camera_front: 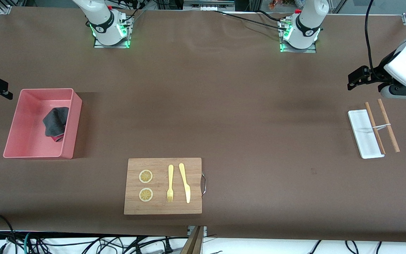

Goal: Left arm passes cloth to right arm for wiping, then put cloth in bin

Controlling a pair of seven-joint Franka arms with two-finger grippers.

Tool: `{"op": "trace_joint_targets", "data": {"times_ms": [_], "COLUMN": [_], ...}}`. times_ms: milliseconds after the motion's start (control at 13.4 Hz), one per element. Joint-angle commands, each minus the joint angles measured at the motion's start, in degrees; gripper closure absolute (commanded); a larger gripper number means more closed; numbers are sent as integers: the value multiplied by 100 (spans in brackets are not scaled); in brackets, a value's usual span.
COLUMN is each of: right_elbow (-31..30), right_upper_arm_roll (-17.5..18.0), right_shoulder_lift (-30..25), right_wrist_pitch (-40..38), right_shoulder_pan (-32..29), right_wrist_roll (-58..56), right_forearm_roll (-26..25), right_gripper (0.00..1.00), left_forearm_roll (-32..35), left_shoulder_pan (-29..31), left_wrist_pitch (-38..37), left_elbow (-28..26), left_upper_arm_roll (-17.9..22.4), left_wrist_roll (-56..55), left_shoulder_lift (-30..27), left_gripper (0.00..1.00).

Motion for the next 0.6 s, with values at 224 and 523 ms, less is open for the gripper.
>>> {"op": "trace_joint_targets", "data": {"times_ms": [224,523], "right_elbow": [326,379], "right_upper_arm_roll": [898,828], "right_shoulder_lift": [-104,-33], "right_wrist_pitch": [-867,-894], "right_shoulder_pan": [-16,-33], "right_wrist_roll": [1992,1948], "right_forearm_roll": [-150,-185], "right_gripper": [0,0], "left_forearm_roll": [117,125], "left_shoulder_pan": [7,16], "left_wrist_pitch": [63,63], "left_elbow": [-59,-59], "left_upper_arm_roll": [-37,-37], "left_wrist_roll": [76,76], "left_shoulder_lift": [-69,-69], "left_gripper": [0,0]}}
